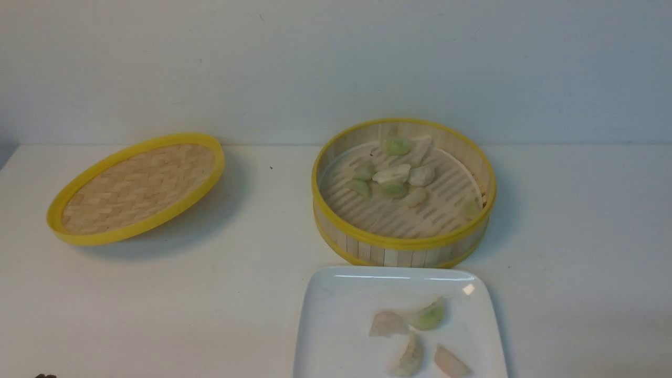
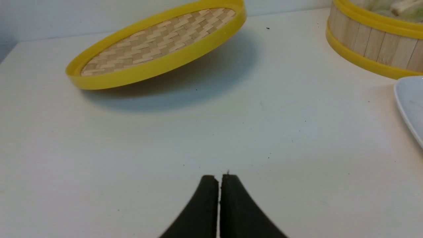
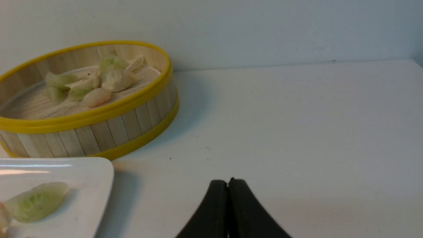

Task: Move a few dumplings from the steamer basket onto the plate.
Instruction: Use the left arm to grab a dumpling from the steamer, then use the left arm to put the dumpling into the plate

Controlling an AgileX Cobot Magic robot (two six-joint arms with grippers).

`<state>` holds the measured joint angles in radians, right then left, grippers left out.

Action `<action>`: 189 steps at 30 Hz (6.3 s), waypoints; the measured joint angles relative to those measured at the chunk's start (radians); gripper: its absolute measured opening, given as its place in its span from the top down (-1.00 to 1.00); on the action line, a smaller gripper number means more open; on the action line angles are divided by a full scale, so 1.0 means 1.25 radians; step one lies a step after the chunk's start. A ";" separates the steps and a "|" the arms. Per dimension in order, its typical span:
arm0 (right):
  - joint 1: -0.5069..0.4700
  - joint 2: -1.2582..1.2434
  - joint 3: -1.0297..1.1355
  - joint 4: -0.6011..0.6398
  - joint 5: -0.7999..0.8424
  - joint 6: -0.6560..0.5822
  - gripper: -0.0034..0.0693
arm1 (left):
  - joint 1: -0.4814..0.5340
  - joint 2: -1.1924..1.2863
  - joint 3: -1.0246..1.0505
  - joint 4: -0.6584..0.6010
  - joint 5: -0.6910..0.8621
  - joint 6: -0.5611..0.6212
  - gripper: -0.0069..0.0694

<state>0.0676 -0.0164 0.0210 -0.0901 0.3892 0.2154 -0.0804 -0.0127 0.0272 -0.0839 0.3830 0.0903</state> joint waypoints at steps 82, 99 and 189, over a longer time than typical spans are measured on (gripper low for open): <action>0.044 0.323 -0.601 0.314 0.452 -0.075 0.95 | -0.106 1.137 -1.117 -0.258 0.539 0.146 0.83; 0.044 0.512 -0.682 0.288 0.552 -0.177 0.95 | -0.338 1.750 -1.748 -0.128 0.676 0.161 0.83; 0.044 0.512 -0.682 0.387 0.620 -0.207 0.95 | -0.474 1.658 -1.369 -0.154 0.678 0.125 0.61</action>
<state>0.1225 0.6235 -0.8313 0.3938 1.1639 -0.0429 -0.6733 2.0593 -1.6844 -0.2770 1.2301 0.2462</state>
